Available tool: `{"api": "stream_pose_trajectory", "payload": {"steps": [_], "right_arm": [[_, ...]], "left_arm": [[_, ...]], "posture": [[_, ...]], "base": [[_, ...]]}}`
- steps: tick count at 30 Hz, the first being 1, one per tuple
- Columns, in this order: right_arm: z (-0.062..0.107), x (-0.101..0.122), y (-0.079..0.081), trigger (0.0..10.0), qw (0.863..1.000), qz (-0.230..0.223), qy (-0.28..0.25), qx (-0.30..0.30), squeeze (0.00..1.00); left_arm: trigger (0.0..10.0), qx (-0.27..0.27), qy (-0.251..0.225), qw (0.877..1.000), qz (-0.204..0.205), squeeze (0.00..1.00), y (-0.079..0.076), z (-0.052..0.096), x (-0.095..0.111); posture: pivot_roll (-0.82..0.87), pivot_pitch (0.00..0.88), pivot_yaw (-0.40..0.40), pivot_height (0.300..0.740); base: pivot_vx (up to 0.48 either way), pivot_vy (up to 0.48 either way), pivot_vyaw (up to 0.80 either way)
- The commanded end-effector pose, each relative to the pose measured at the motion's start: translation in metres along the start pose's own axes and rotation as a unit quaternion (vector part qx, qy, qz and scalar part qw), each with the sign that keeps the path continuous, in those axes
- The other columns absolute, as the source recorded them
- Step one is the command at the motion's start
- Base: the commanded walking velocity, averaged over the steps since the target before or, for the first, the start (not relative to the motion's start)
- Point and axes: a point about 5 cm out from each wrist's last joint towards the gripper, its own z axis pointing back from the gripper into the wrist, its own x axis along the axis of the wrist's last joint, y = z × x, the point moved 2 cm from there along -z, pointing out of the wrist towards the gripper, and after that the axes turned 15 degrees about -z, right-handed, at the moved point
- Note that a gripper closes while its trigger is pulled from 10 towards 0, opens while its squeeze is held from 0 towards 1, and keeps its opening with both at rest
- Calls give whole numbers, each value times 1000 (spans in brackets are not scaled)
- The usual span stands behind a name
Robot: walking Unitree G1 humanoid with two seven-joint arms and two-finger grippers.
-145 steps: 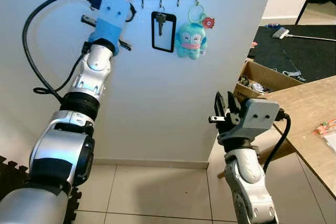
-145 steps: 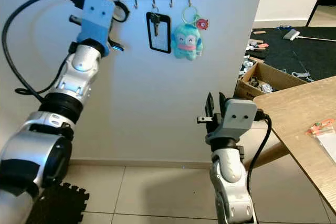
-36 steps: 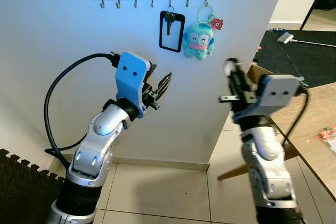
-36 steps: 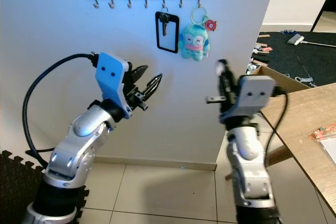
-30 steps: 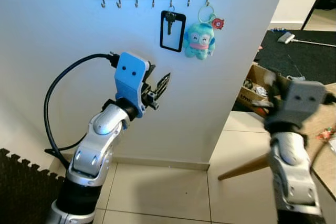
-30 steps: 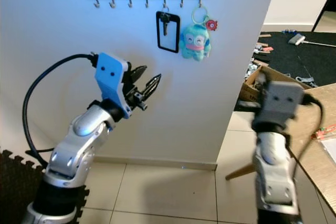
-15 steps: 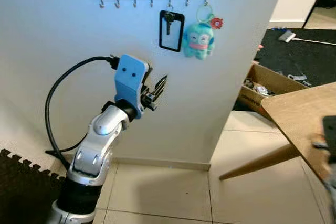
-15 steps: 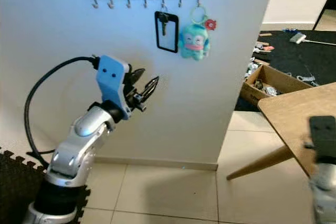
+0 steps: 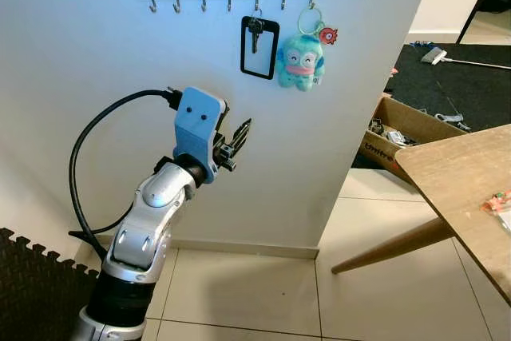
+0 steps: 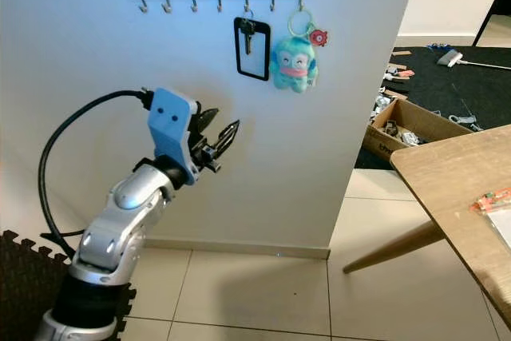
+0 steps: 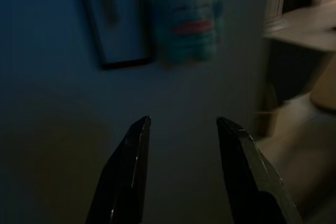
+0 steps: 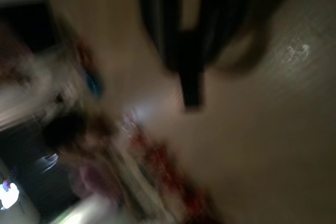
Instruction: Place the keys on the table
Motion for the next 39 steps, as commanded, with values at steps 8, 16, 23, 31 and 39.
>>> {"api": "stream_pose_trajectory", "payload": {"steps": [8,16,23,31,39], "right_arm": [[7,-43,-7,10000,997,21,76,-10,0],[9,-46,-4,10000,997,-1,82,-11,0],[9,-45,-1,10000,995,-47,84,-18,1000],[5,-15,0,10000,988,-146,11,-37,0],[7,53,18,10000,966,-220,-134,31,0]], "left_arm": [[10000,-287,-101,945,121,0,-65,32,34],[10000,-317,-119,929,149,0,-79,30,39],[10000,-314,-123,929,151,0,-79,29,41],[10000,-306,-110,933,153,0,-76,27,39],[10000,-241,-99,956,138,0,-59,13,33]], "posture": [[-32,199,71,740],[-38,202,75,740],[-37,205,77,740],[-32,205,79,740],[-34,206,80,740]], "base": [[0,0,0],[0,0,0],[0,0,0],[0,0,0],[0,0,0]]}}
